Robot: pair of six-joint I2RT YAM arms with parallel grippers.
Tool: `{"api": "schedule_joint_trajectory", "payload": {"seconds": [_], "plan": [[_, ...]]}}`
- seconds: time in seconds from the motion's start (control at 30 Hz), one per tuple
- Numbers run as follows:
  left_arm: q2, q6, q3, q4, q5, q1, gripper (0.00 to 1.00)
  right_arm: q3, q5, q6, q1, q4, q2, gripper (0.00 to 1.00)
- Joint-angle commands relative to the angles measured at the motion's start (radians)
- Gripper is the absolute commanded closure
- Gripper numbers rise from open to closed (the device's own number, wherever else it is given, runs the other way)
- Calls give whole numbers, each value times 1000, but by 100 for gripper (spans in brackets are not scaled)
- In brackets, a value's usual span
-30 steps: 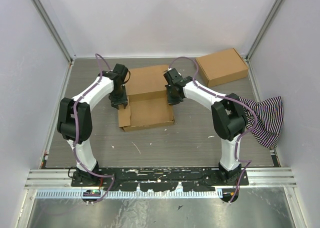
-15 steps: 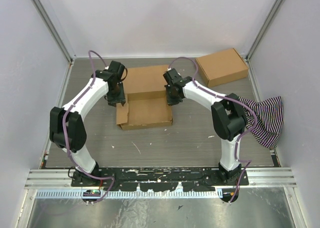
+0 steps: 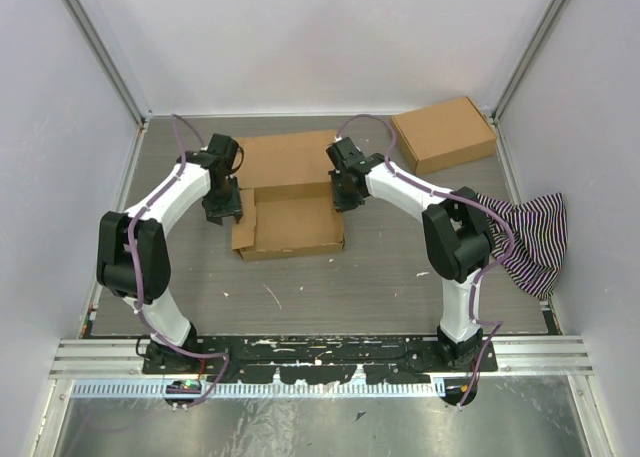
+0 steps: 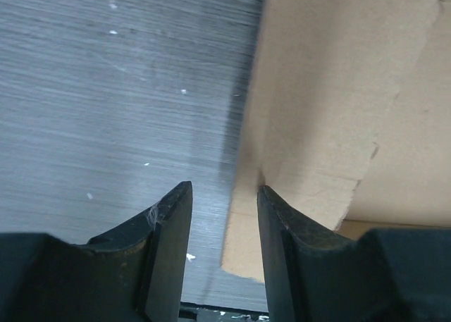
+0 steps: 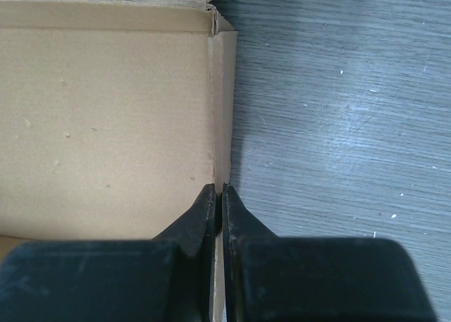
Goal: Fold the paper box
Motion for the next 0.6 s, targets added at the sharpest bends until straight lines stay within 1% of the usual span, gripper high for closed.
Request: {"api": "schedule_joint_trajectory", "payload": {"seconds": [0.0,0.1,0.33,0.47,0.57], "plan": [[-39,-2,-41,153,140,1,50,30,-51,6,7,9,-2,98],[-35,-14,-58,186,179,0,50,32,-55,6,8,13,-7,98],[9,-11,-98,215,184,2,50,33,-57,-6,8,12,-16,98],[49,-3,-89,186,137,1,53,35,-57,-8,7,12,-15,98],[91,14,-44,133,79,-1,56,39,-57,-8,8,10,-14,98]]}}
